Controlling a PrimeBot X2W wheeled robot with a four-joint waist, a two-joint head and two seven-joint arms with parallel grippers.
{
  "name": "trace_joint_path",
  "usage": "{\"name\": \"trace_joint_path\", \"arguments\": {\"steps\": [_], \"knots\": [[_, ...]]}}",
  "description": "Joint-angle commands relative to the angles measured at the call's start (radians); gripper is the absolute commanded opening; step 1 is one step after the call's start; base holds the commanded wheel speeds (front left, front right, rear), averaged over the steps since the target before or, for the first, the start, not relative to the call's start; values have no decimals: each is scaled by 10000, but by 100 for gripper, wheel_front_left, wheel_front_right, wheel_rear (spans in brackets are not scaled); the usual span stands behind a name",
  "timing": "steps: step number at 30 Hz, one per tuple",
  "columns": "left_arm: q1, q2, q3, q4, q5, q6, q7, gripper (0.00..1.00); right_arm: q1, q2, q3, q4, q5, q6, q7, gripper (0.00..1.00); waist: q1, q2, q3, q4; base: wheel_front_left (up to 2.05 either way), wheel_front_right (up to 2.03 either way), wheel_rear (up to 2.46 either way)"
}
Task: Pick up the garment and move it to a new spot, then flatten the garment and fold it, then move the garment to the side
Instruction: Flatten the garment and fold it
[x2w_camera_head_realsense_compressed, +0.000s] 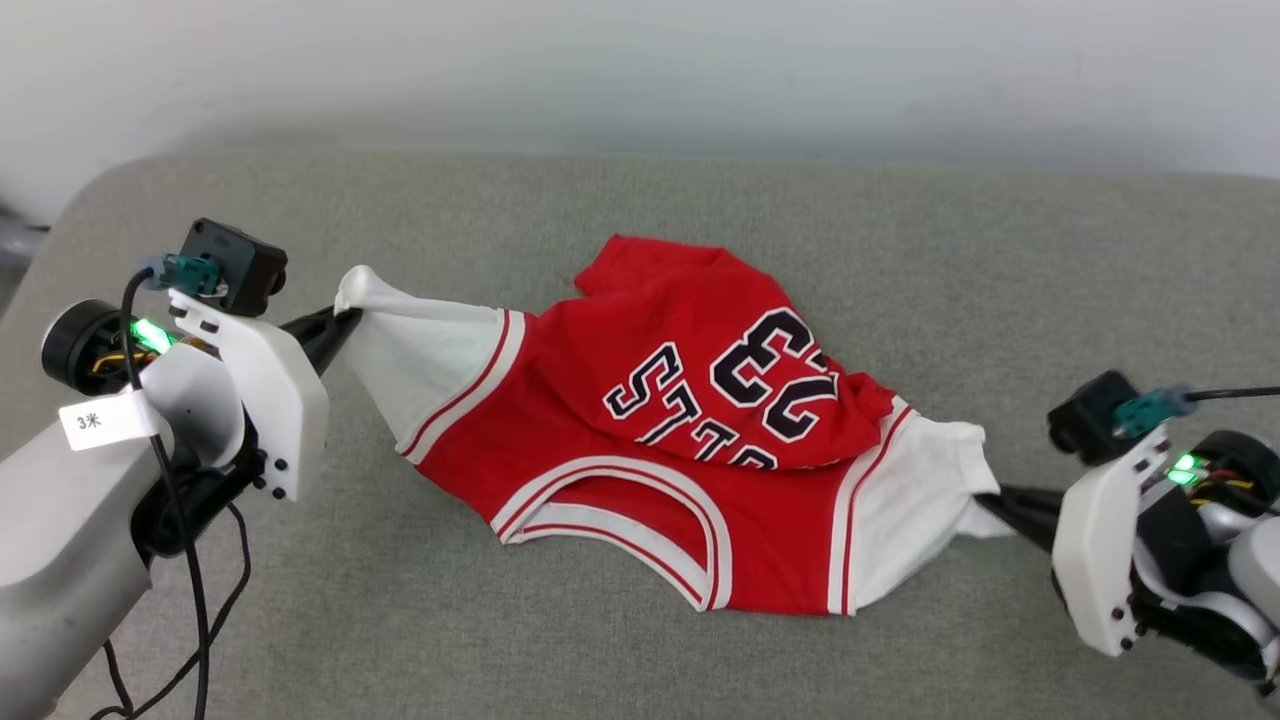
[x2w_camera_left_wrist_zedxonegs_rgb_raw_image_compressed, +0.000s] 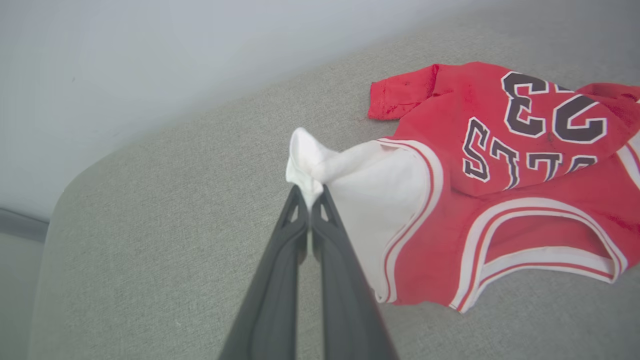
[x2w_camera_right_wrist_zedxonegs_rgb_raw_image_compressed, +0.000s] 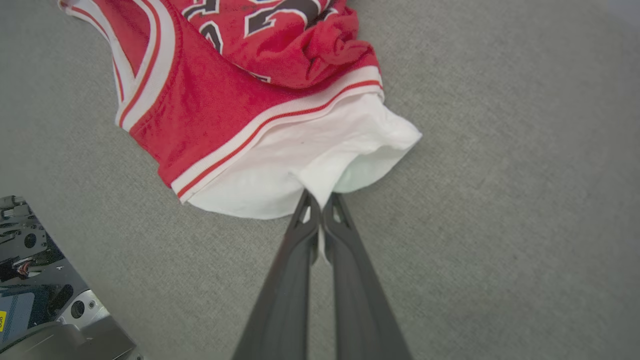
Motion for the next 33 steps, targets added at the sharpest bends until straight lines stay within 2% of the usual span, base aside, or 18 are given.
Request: {"name": "trace_joint_path", "arguments": {"steps": [1,10,16,20,29,33], "knots": [[147,60,79,-215,-131,-31,11,0,147,-81,-246,-192,48,-12,-213,0,-1,0,-339,-72,0,0,0],[161,426,538,-2033,-795,128,2,0,469,115,-2344,-1380,119,-11,-907,0,-1,0,-1080,-191,0,0,0],[-111,310,1170,-3049,-1725,49,-18,0,139,364,-3790,-2210,-123,-12,-792,0,-1,0,-1237,-253,0,0,0],[-561,361,1486,-3511,-1914,67,81,0,-218,626,-4613,-2563,-312,-11,-634,0,-1,0,-1213,-251,0,0,0],[-2115,-34,2148,-3724,-1817,56,66,0,-1740,1227,-5775,-2907,-930,-11,-374,0,-1,0,-731,-178,0,0,0],[-2949,-437,2371,-3430,-1655,71,-30,0,-2685,1567,-5924,-2735,-1226,-11,-371,0,-1,0,-285,-198,0,0,0]]}}
